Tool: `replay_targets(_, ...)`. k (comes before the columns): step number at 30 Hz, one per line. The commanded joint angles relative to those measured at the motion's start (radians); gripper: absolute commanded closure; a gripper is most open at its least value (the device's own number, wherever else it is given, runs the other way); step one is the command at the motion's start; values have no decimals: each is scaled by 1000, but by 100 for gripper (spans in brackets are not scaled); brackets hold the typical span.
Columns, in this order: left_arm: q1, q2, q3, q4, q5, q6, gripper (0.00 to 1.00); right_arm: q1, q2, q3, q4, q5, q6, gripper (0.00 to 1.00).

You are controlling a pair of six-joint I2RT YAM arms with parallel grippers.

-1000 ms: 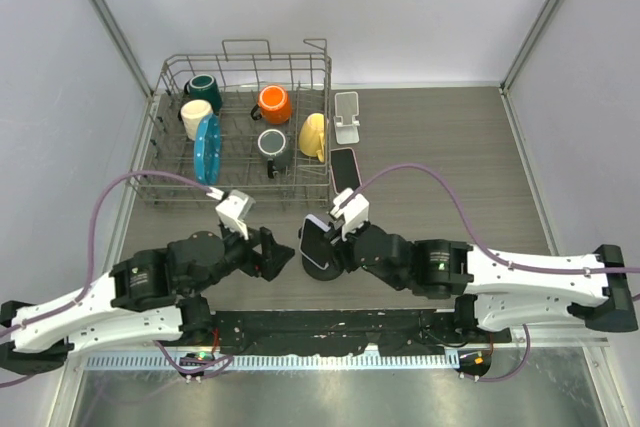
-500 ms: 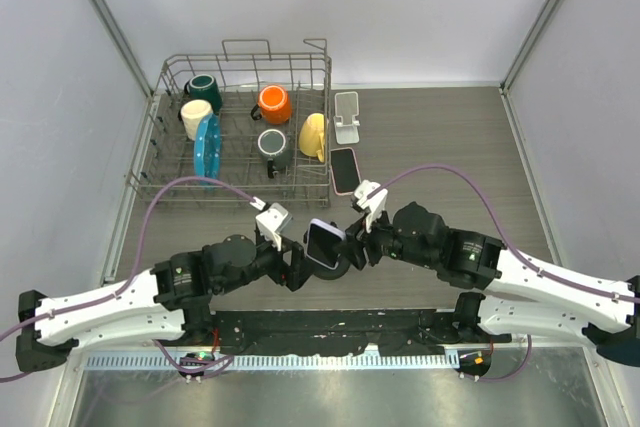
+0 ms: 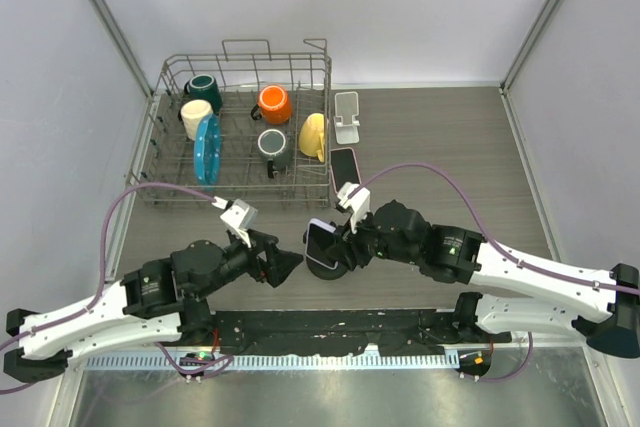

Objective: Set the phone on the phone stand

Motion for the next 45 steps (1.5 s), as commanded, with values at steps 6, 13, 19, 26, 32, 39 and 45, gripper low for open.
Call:
replay_targets(6, 4, 22, 69, -49, -41, -37, 16, -1, 46, 46, 55, -24, -31, 82)
replay_targets(13, 4, -15, 116, -90, -53, -22, 16, -1, 43, 63, 75, -275, -142, 99)
replay_targets(19, 4, -88, 169, -141, -62, -11, 17, -1, 73, 89, 126, -457, -233, 99)
replay_targets(26, 4, -217, 221, -156, -50, -26, 16, -1, 196, 172, 195, -484, -204, 99)
replay_targets(32, 4, -187, 325, -241, -21, -23, 16, 13, 288, 212, 262, -445, -164, 99)
replay_targets(39, 4, -181, 307, -223, -30, 7, 16, 54, 283, 214, 200, -440, -167, 99)
replay_targets(45, 4, -132, 314, -203, -19, 44, 16, 57, 279, 194, 195, -481, -170, 100)
